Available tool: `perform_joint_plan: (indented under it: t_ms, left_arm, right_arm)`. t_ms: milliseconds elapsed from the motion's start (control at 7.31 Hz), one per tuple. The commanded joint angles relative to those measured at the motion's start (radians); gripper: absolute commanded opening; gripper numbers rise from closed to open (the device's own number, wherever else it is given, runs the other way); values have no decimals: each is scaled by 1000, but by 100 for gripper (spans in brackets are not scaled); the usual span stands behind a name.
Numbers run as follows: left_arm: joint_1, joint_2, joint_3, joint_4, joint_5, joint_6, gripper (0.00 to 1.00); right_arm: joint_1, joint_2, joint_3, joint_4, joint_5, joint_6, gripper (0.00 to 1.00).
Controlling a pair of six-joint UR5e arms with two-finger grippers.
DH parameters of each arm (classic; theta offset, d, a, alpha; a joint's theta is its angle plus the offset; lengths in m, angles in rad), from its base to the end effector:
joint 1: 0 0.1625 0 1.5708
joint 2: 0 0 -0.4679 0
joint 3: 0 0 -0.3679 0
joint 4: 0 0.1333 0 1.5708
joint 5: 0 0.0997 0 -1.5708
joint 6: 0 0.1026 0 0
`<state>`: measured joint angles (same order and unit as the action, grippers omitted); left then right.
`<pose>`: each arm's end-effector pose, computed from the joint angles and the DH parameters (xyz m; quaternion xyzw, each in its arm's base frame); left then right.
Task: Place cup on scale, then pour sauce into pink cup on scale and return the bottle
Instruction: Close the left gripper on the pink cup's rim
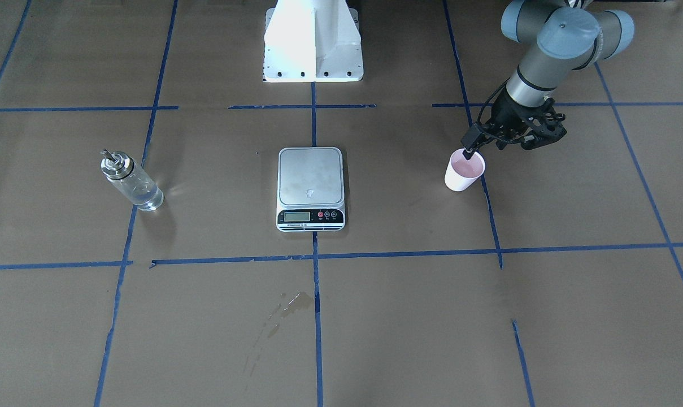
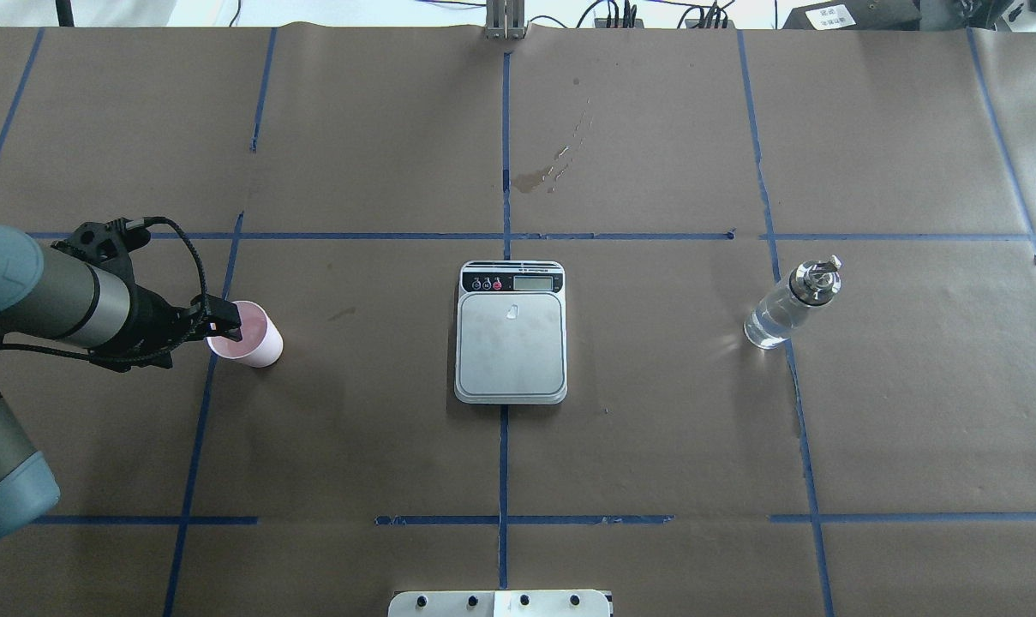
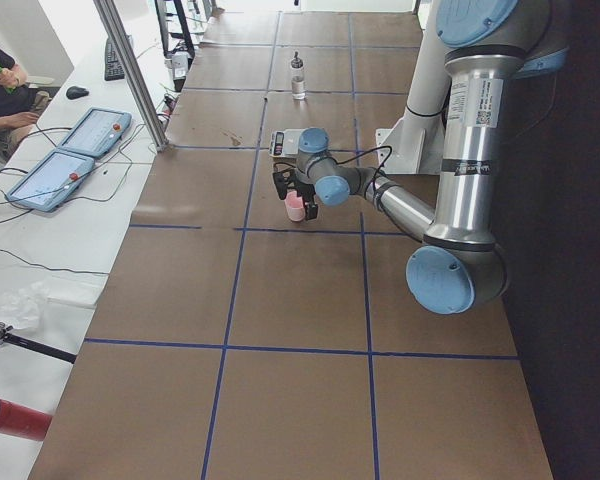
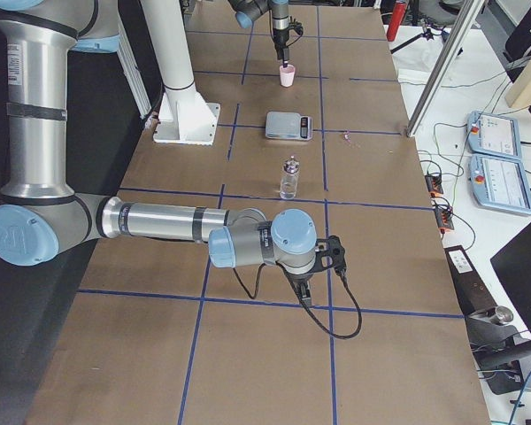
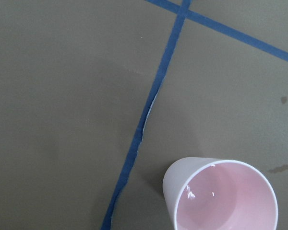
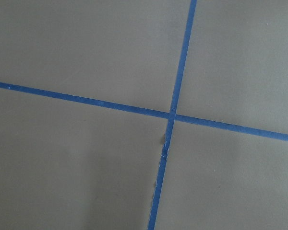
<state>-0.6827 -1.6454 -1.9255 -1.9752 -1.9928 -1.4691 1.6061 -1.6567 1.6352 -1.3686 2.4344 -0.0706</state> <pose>0.3348 -0.3899 0.4651 -0.0256 0.4390 -0.1748 0.8809 0.0707 -0.4355 0.6842 0.1039 -0.4119 -0.0537 0.9037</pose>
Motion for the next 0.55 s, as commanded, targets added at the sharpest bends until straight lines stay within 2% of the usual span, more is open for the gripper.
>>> perform_joint_plan:
  t_ms: [0,274,411]
  left_arm:
    - [0,-17,23,-1,2,0,100]
    - [0,-16,17,-2,2,-7,98]
    - [0,-16,20,-2,2,-8,86]
  right_arm:
    - [0,0,-2,-1,0,0,100]
    - [0,2,-2,-1,0,0,100]
    - [0,2,0,-1,0,0,100]
